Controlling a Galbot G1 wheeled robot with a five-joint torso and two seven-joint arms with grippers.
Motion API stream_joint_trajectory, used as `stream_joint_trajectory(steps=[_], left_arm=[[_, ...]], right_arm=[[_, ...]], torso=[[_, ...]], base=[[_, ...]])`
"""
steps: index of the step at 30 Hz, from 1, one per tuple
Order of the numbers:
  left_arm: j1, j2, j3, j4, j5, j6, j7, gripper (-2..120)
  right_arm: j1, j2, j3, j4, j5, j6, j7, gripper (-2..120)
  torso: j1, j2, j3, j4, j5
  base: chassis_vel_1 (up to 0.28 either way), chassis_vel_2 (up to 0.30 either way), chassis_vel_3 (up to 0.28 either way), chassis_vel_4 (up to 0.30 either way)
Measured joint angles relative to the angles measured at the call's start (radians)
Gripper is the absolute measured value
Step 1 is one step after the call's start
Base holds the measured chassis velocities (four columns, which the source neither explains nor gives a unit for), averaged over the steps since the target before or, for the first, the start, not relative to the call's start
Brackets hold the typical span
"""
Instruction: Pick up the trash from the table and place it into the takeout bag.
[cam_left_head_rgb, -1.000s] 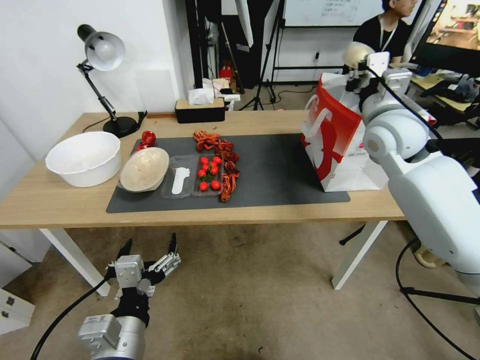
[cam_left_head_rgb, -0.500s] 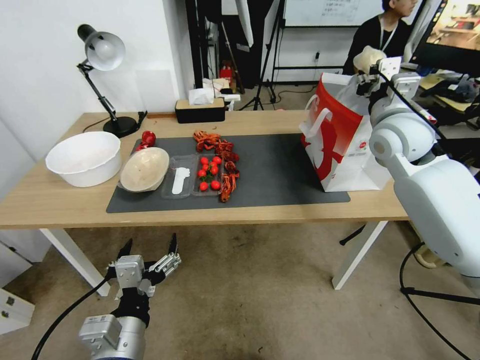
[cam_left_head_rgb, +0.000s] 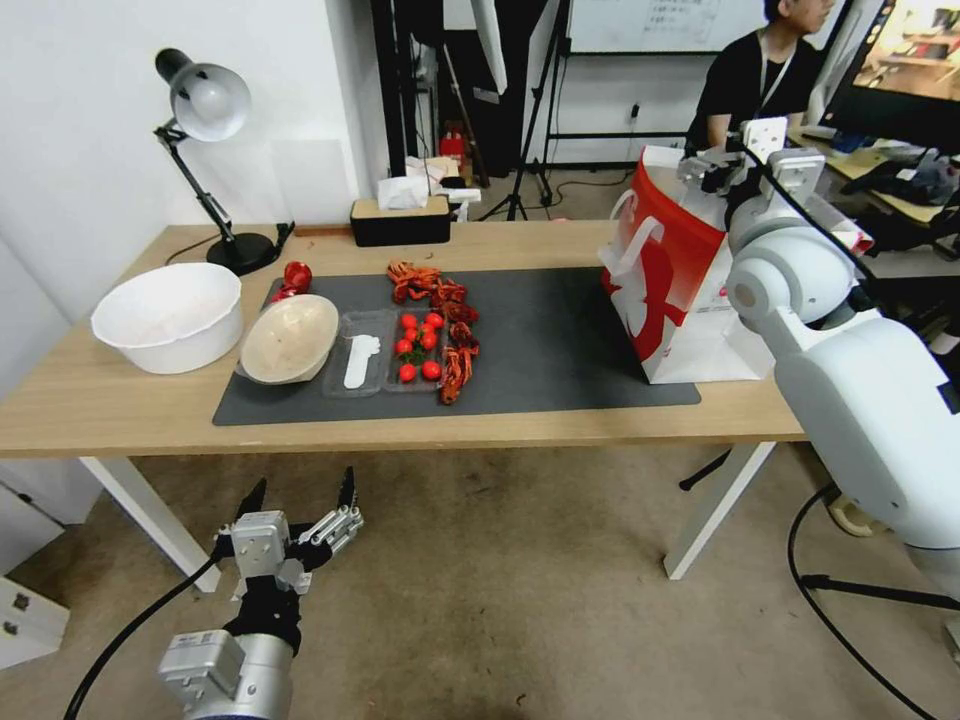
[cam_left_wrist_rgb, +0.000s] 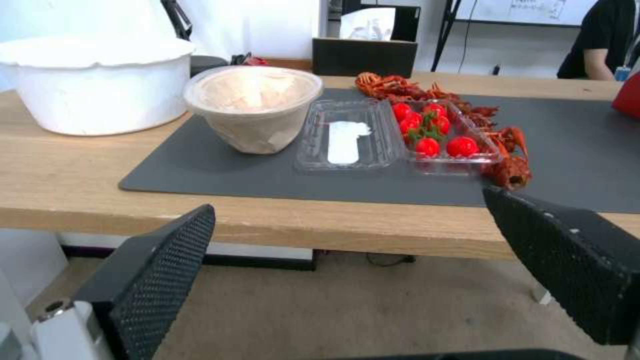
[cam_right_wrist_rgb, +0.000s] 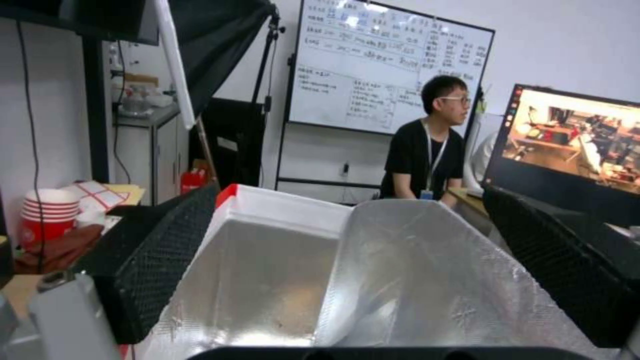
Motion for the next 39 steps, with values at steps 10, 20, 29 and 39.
stream_joint_trajectory(steps=[10, 20, 29, 39], left_arm=[[0.0, -0.001, 0.001, 0.0, 0.0, 0.0, 0.0, 100], [0.004, 0.001, -0.005, -0.002, 0.0, -0.005, 0.001, 100], [0.006, 0.004, -0.011, -0.004, -0.004, -0.009, 0.002, 100], [-0.002, 0.007, -0.009, 0.004, -0.007, -0.01, 0.003, 100]], right_arm=[[-0.033, -0.005, 0.0, 0.024, 0.006, 0.076, -0.031, 100], [-0.116, -0.019, 0.02, 0.15, 0.231, 0.154, -0.174, 100], [-0.34, -0.024, 0.106, 0.259, 0.226, 0.275, -0.411, 100], [-0.661, 0.004, 0.227, 0.354, 0.106, 0.449, -0.514, 100]], torso=[[0.0, 0.0, 0.0, -0.0001, 0.0], [0.0, 0.0, 0.0, 0.0002, -0.0002], [0.0, 0.0, 0.0, -0.0001, 0.0], [0.0, 0.0, 0.0, 0.0001, -0.0003]], base=[[0.0, 0.0, 0.0, 0.0], [0.0, 0.0, 0.0, 0.0], [0.0, 0.0, 0.0, 0.0], [0.0, 0.0, 0.0, 0.0]])
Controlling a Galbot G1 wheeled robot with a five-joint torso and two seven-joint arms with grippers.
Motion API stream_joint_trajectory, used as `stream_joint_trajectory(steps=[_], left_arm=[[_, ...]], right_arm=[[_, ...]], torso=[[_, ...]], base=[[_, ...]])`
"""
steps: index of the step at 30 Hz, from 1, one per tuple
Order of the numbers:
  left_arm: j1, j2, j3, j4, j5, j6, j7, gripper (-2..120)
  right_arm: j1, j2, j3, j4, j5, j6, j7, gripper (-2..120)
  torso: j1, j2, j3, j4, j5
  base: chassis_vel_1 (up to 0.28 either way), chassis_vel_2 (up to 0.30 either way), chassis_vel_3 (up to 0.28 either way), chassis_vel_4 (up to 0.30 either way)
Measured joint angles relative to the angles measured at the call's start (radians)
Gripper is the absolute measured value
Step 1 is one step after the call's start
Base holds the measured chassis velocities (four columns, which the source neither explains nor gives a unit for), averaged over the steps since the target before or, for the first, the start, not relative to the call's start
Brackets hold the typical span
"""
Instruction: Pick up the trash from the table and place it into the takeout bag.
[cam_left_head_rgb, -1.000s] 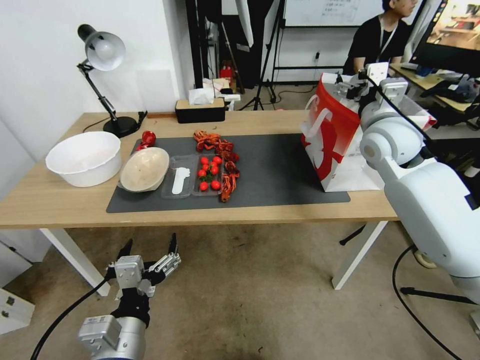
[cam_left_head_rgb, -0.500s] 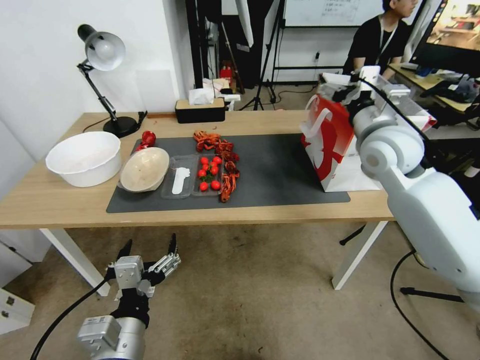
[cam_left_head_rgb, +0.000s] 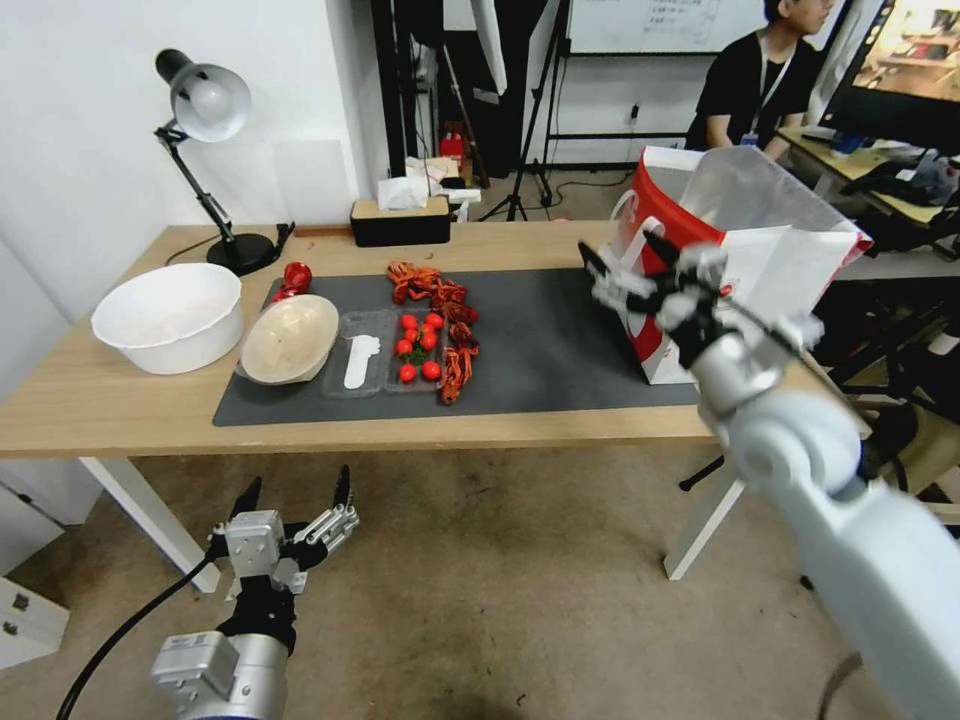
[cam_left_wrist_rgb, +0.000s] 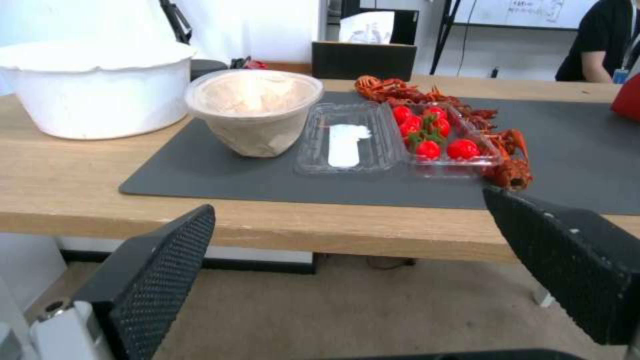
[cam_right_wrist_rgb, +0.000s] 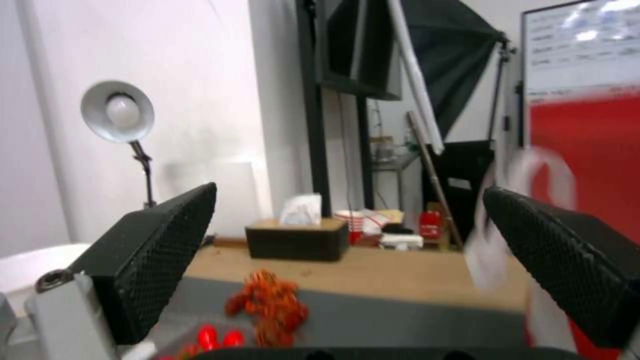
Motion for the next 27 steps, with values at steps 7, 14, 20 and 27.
stream_joint_trajectory(steps=[7, 14, 20, 27], left_arm=[[-0.005, 0.004, 0.001, 0.006, -0.002, -0.002, 0.001, 100], [-0.026, 0.017, -0.004, 0.019, -0.017, 0.003, 0.001, 100], [-0.046, 0.025, -0.013, 0.023, -0.034, 0.014, -0.003, 100], [-0.102, 0.045, -0.035, 0.032, -0.073, 0.044, -0.013, 100]], right_arm=[[-0.2, 0.054, 0.056, 0.029, -0.139, 0.126, -0.014, 100], [-0.486, 0.167, 0.1, 0.028, -0.287, 0.34, -0.011, 100], [-0.569, 0.205, 0.102, -0.006, -0.325, 0.399, -0.003, 100], [-0.61, 0.24, 0.081, -0.027, -0.349, 0.393, -0.001, 100]], torso=[[0.0, 0.0, 0.0, -0.0001, 0.0006], [0.0, 0.0, 0.0, -0.0003, 0.0003], [0.0, 0.0, 0.0, 0.0, 0.0002], [0.0, 0.0, 0.0, 0.0001, 0.0002]], base=[[0.0, 0.0, 0.0, 0.0], [0.0, 0.0, 0.0, 0.0], [0.0, 0.0, 0.0, 0.0], [0.0, 0.0, 0.0, 0.0]])
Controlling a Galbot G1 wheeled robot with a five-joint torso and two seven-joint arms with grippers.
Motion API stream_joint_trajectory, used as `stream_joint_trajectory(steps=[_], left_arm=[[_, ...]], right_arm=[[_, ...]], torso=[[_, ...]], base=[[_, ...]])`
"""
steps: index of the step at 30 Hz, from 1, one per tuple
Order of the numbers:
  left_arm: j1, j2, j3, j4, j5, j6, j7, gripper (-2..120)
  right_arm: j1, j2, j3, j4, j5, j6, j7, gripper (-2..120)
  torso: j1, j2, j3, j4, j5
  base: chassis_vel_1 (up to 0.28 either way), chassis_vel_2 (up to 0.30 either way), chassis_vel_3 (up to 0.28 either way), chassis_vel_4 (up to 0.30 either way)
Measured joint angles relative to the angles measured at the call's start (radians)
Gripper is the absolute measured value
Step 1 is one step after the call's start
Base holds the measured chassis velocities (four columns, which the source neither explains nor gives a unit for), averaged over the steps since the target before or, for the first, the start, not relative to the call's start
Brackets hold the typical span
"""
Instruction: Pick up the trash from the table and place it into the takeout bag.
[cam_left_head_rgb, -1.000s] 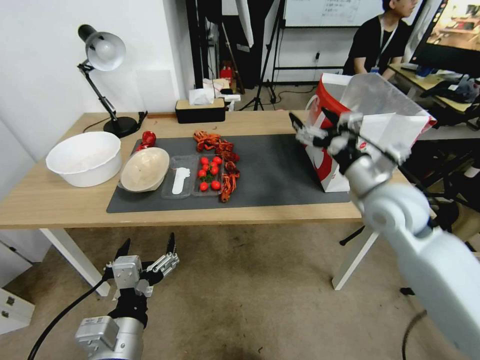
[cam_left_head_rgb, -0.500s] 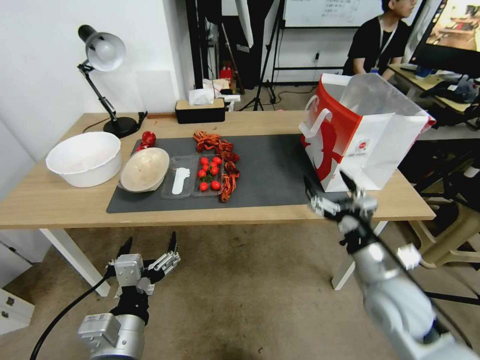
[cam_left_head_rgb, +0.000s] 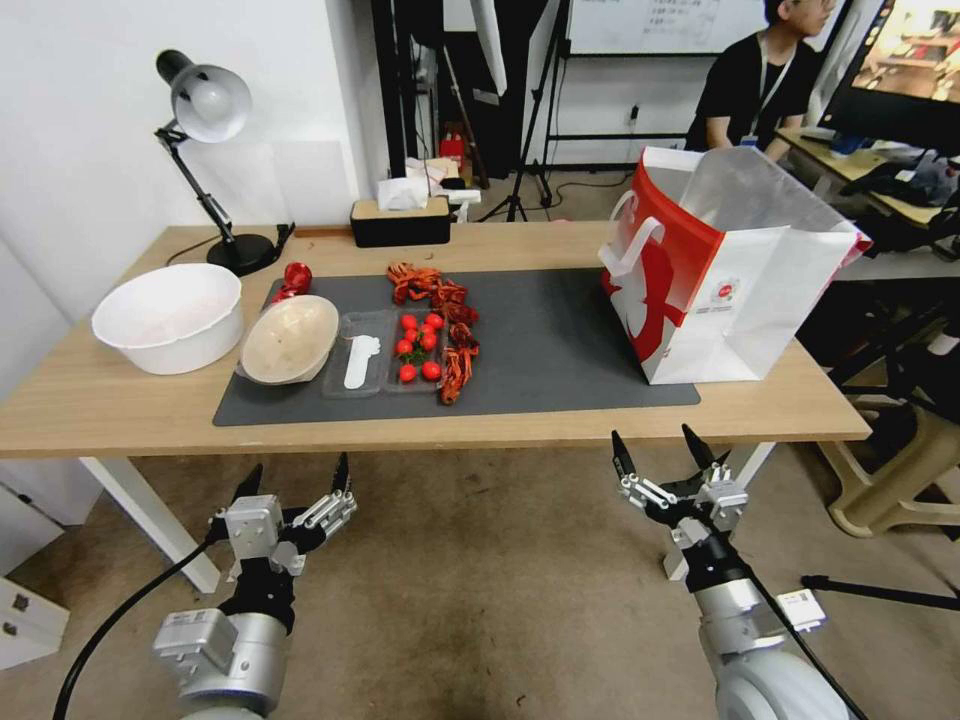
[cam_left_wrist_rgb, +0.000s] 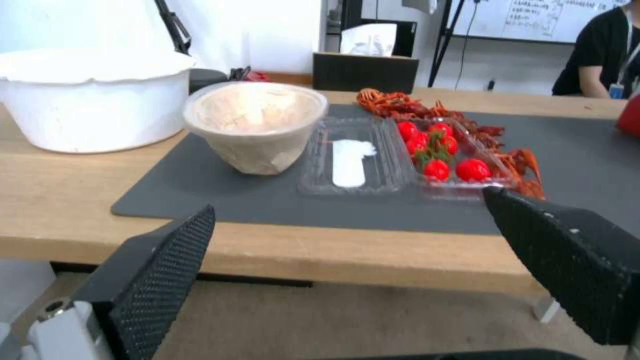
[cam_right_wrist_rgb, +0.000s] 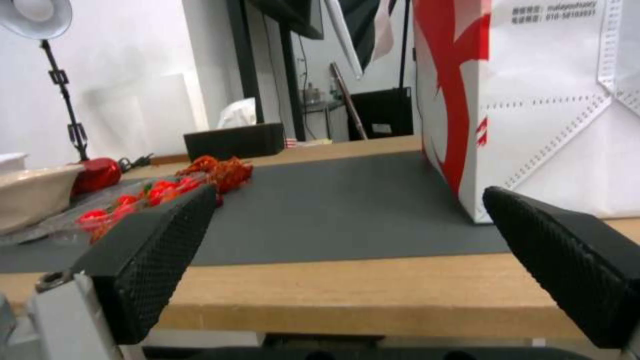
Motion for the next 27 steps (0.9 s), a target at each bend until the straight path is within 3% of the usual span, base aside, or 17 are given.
stream_joint_trajectory(steps=[4, 9, 12, 13, 17, 18, 21, 27], left_arm=[[-0.044, 0.016, -0.016, 0.003, -0.045, 0.033, -0.019, 100], [-0.112, 0.056, -0.041, 0.006, -0.192, 0.101, -0.088, 100], [-0.143, 0.062, -0.086, 0.002, -0.357, 0.134, -0.169, 100], [-0.143, 0.062, -0.086, 0.002, -0.357, 0.134, -0.169, 100], [-0.197, 0.072, -0.15, -0.011, -0.634, 0.186, -0.273, 100], [-0.197, 0.072, -0.15, -0.011, -0.634, 0.186, -0.273, 100], [-0.262, 0.117, -0.169, 0.015, -0.801, 0.21, -0.344, 100], [-0.35, 0.187, -0.188, 0.082, -0.92, 0.226, -0.396, 100]], right_arm=[[-0.007, 0.004, -0.004, 0.001, -0.005, -0.001, 0.0, 100], [0.003, 0.004, -0.021, 0.005, -0.012, -0.009, 0.0, 100], [0.051, -0.018, -0.063, -0.012, -0.015, -0.024, -0.007, 100], [0.051, -0.018, -0.063, -0.012, -0.015, -0.024, -0.007, 100], [0.093, -0.038, -0.101, -0.033, -0.016, -0.032, -0.008, 100], [0.093, -0.038, -0.101, -0.033, -0.016, -0.032, -0.008, 100], [0.09, -0.038, -0.1, -0.034, -0.019, -0.033, -0.007, 100], [0.072, -0.03, -0.087, -0.02, -0.031, -0.033, -0.006, 100]], torso=[[0.0, 0.0, 0.0, -0.0002, 0.0], [0.0, 0.0, 0.0, -0.0007, -0.0001], [0.0, 0.0, 0.0, 0.0001, 0.0002], [0.0, 0.0, 0.0, 0.0001, 0.0002], [0.0, 0.0, 0.0, 0.0003, 0.0002], [0.0, 0.0, 0.0, 0.0003, 0.0002], [0.0, 0.0, 0.0, -0.0004, -0.0003], [0.0, 0.0, 0.0, -0.0004, 0.0]], base=[[0.0, 0.0, 0.0, 0.0], [0.0, 0.0, 0.0, 0.0], [0.0, 0.0, 0.0, 0.0], [0.0, 0.0, 0.0, 0.0], [0.0, 0.0, 0.0, 0.0], [0.0, 0.0, 0.0, 0.0], [0.0, 0.0, 0.0, 0.0], [0.0, 0.0, 0.0, 0.0]])
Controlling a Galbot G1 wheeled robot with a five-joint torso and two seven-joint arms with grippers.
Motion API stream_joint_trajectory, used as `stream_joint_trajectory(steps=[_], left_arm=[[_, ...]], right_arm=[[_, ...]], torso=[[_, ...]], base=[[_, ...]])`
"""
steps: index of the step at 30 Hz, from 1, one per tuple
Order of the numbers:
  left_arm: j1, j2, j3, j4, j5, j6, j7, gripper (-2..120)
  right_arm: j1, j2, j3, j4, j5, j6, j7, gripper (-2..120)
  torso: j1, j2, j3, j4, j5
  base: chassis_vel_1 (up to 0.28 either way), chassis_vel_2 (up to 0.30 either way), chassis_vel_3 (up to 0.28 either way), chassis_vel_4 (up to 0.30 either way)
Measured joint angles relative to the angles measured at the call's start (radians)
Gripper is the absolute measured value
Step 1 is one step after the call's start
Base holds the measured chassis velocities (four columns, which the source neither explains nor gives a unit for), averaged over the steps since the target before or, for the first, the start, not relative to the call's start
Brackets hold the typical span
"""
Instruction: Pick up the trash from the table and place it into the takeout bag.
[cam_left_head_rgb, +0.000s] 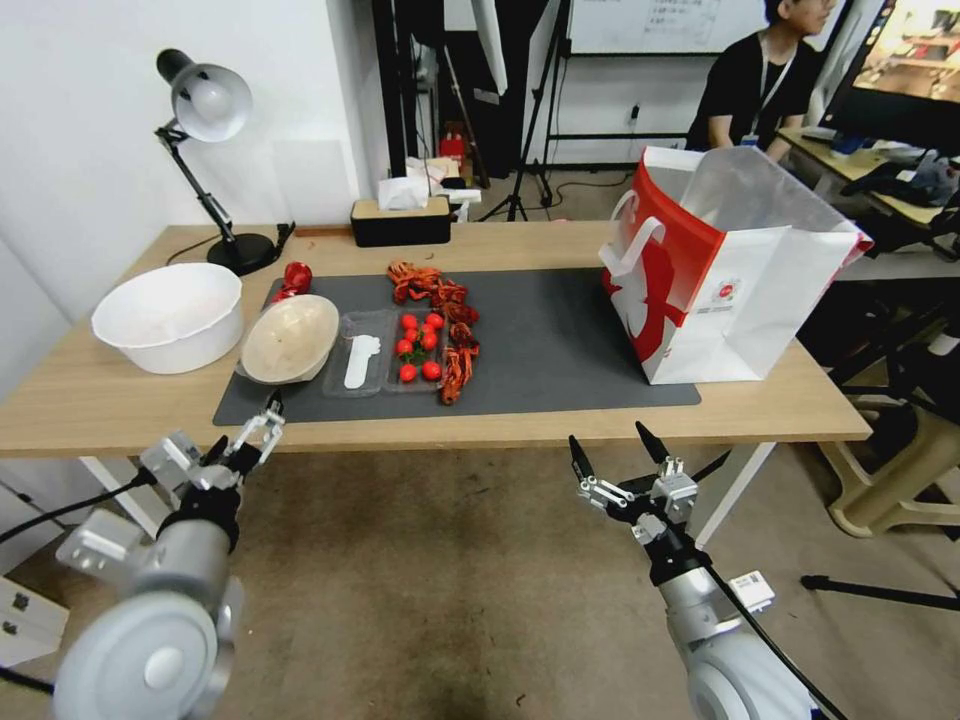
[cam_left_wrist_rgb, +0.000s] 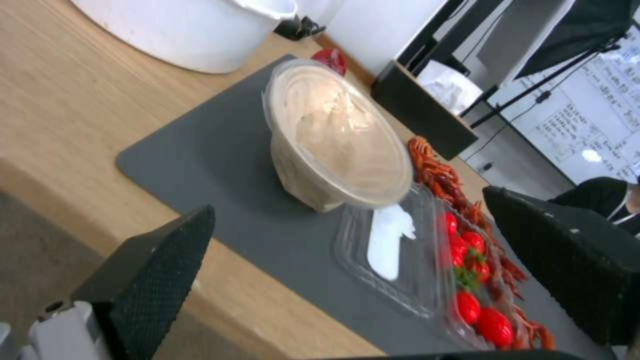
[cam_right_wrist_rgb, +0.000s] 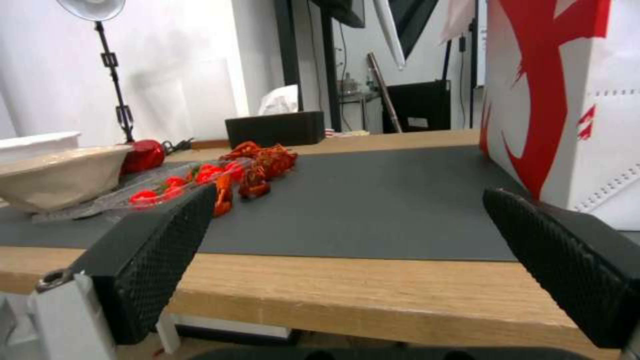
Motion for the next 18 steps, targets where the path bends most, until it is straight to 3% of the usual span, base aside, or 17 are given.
stream_joint_trajectory(steps=[7, 18], left_arm=[[-0.109, 0.075, 0.006, 0.095, -0.086, 0.015, -0.047, 100], [-0.187, 0.1, 0.022, 0.163, -0.131, 0.04, -0.08, 100]], right_arm=[[-0.012, 0.011, 0.014, 0.001, -0.015, 0.001, 0.001, 100], [-0.011, 0.019, 0.018, -0.009, -0.027, 0.001, 0.006, 100]], torso=[[0.0, 0.0, 0.0, 0.0002, 0.0], [0.0, 0.0, 0.0, 0.0002, 0.0]], base=[[0.0, 0.0, 0.0, 0.0], [0.0, 0.0, 0.0, 0.0]])
